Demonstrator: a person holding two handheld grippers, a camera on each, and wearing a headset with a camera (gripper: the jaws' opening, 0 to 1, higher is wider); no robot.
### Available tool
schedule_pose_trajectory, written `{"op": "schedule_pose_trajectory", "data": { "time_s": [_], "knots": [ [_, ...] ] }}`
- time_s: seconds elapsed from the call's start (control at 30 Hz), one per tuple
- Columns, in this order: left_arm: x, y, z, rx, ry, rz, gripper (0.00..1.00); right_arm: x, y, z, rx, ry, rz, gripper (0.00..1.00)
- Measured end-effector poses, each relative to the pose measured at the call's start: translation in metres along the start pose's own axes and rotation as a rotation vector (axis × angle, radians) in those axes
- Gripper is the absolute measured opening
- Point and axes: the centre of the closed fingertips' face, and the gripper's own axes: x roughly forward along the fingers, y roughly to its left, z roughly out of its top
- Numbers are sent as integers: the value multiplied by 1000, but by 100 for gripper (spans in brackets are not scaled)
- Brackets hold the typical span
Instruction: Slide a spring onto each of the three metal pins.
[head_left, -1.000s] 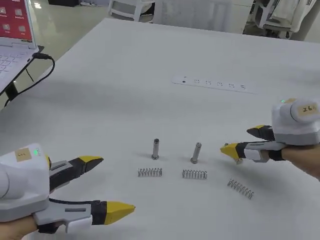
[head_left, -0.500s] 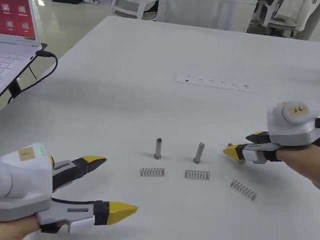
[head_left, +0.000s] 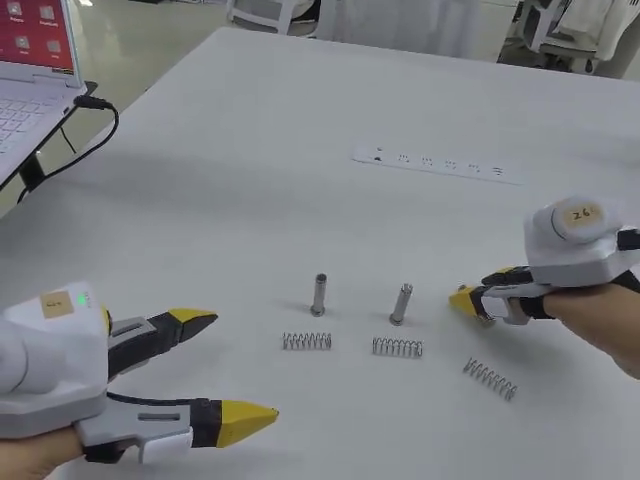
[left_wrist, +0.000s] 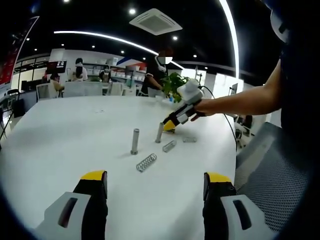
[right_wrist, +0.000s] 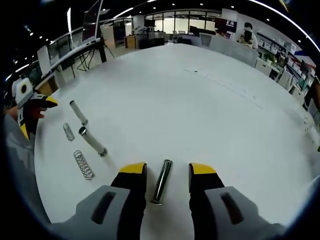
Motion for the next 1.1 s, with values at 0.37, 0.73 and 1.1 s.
{"op": "schedule_pose_trajectory", "data": {
  "time_s": [0.37, 0.73, 1.1],
  "knots": [
    [1, 0, 0, -1, -1, -5, 75, 4, 2, 0, 4, 27, -8, 18],
    [0, 0, 0, -2, -4, -6, 74, 5, 2, -2, 16, 50, -17, 11],
    [1, 0, 1, -2, -8, -7, 74, 7, 1, -3, 38, 66, -34, 7]
  ]
}}
